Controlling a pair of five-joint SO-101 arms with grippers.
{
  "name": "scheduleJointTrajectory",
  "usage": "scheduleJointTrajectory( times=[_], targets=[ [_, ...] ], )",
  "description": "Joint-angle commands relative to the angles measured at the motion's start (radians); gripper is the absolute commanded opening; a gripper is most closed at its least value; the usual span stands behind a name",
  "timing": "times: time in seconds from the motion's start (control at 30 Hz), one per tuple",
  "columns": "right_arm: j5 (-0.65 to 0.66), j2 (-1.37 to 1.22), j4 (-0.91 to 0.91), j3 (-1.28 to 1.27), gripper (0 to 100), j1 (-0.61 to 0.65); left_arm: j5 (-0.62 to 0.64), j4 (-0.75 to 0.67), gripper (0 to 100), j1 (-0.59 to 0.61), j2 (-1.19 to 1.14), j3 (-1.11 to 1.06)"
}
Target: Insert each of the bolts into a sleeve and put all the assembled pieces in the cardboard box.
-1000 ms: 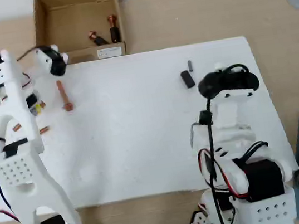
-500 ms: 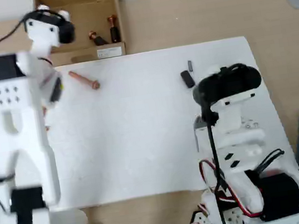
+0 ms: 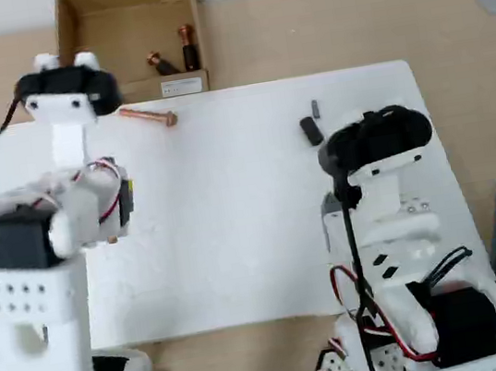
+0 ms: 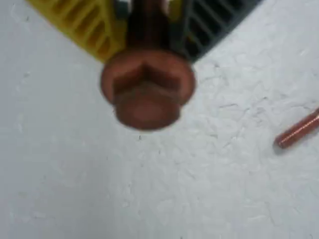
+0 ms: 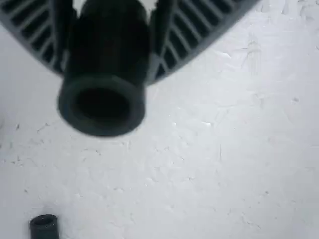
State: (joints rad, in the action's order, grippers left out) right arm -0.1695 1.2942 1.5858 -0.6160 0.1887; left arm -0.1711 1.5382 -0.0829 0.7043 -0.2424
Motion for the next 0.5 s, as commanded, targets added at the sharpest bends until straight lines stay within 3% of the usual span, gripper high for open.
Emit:
scheduleJointTrajectory(
  times=[0.0,0.47],
  targets=[
    [0.011,0.048,-0.003,0.015,0.9,0.056,0.077,-0.109,0,-0.011,0.148,-0.129],
    [0.044,0.354,-0.133,-0.326,0.9,0.209,0.242,-0.448,0,-0.005,0.687,-0.675]
  ],
)
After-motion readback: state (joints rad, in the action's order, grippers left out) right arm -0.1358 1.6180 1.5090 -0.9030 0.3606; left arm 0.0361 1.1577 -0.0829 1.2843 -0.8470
